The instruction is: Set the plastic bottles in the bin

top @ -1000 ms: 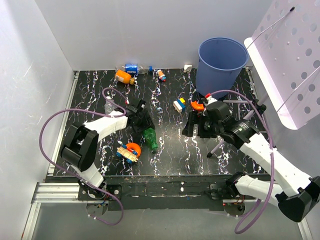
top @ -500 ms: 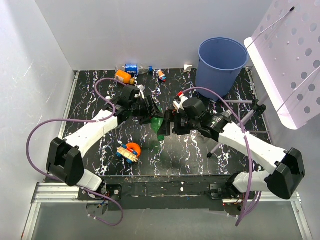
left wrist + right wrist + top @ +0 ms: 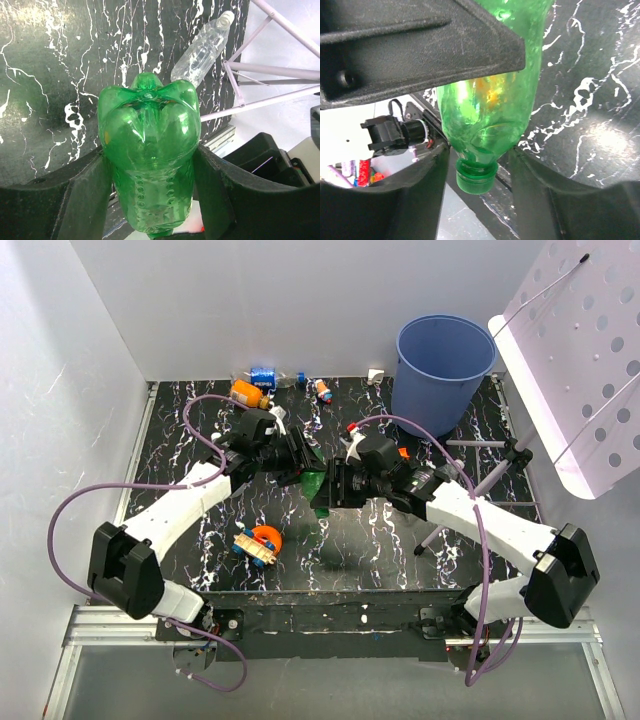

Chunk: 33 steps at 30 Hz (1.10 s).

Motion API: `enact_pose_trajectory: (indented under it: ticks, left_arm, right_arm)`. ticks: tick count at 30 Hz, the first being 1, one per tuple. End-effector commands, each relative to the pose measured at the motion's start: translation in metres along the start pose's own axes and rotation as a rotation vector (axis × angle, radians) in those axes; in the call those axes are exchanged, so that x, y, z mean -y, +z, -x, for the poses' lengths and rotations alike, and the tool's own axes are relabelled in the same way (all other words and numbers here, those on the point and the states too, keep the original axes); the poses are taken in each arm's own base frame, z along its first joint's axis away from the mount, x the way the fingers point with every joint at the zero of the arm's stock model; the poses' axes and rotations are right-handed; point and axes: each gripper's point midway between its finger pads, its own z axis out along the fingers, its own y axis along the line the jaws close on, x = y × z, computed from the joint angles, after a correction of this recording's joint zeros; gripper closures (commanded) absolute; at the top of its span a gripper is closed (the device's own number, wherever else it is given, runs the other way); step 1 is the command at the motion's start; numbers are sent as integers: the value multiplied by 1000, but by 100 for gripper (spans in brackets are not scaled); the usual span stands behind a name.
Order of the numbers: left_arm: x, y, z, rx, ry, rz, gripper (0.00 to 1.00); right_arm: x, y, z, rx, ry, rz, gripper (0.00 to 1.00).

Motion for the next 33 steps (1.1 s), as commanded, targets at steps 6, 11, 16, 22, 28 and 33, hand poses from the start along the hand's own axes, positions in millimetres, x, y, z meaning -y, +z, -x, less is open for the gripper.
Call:
enact_pose_trajectory:
  ticks: [6,11,16,22,28,33]
  left_arm:
    - [27,-22,19,93,50,-56,50]
    - [28,-25,22,105,59,-57,48]
    - [29,-28,27,109,107,-33,2]
    - [38,-70,60,241,251,75,2]
    - [48,-114,91,356,333,135,2]
    - [33,-118,103,359,293,144,2]
  right_arm:
    - [-31,10,7,5,-11,94,37]
    - [-26,13,15,36,-8,56,75]
    - [-11,9,33,63,-62,-95,99]
    - [17,-19,102,142,-199,-356,99]
    - [40,-63,208,304,-170,-401,99]
    - [73,-98,278,418,-111,-504,99]
